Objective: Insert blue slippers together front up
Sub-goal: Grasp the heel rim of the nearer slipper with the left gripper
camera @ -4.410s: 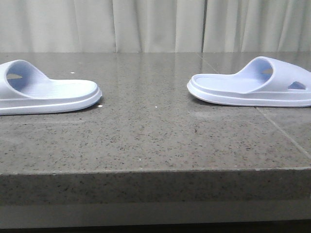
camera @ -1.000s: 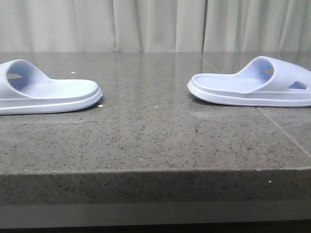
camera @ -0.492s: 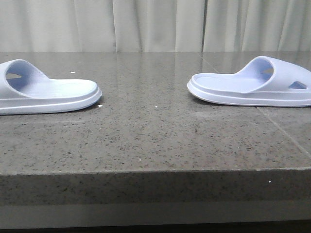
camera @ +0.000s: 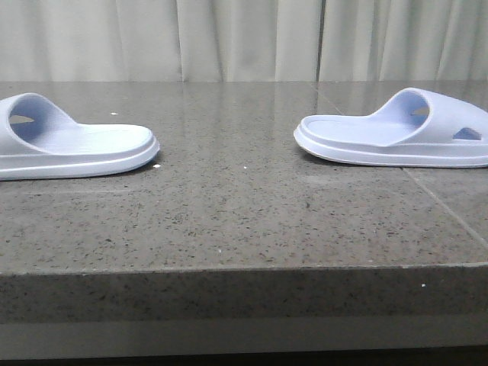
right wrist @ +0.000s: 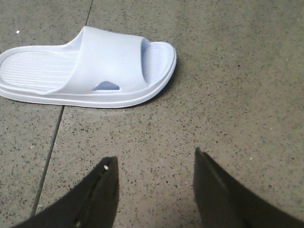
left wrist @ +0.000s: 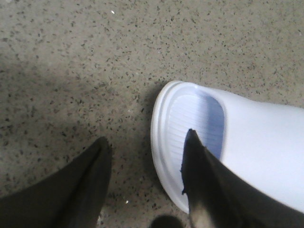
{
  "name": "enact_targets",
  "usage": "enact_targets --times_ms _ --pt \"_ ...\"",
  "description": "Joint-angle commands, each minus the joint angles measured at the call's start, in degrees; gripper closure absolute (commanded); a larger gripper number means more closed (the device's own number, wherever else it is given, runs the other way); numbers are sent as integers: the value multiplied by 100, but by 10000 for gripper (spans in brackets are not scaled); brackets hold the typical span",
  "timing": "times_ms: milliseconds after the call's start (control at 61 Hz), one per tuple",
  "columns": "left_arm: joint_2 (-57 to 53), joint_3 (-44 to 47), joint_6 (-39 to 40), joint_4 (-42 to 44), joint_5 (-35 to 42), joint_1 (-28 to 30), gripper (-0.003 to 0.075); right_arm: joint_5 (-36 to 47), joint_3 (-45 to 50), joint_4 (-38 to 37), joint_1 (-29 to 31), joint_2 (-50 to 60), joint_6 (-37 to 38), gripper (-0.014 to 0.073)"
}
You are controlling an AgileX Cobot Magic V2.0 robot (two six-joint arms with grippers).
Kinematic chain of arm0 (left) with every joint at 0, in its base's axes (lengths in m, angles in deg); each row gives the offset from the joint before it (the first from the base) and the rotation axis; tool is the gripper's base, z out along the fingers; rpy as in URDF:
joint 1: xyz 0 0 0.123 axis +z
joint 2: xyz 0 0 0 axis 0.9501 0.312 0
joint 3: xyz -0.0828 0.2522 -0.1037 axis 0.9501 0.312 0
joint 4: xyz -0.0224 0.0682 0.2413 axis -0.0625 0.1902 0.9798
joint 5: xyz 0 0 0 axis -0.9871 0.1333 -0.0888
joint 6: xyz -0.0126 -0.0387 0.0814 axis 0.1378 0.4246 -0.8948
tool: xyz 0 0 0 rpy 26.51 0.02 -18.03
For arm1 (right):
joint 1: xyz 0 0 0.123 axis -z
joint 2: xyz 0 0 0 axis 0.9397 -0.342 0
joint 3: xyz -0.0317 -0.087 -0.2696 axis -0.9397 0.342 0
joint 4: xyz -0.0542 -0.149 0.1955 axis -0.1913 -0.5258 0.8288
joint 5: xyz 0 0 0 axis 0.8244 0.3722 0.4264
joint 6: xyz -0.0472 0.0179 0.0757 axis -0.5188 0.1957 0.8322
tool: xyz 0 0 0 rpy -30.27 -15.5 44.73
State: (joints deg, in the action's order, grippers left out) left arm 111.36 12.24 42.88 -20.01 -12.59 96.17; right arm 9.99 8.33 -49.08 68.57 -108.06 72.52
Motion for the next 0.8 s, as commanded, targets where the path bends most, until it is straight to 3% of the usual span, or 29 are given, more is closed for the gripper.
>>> enact_targets --times_ms 0,279,787 --pt "88 -193 -289 -646 88 -1 385 446 -192 -57 31 -55 -21 201" --pt "638 -193 -929 -1316 52 -14 386 446 -192 -57 31 -55 -21 201" --pt "1137 -203 -1209 -1367 -442 -550 390 446 -192 -57 31 -55 -21 201"
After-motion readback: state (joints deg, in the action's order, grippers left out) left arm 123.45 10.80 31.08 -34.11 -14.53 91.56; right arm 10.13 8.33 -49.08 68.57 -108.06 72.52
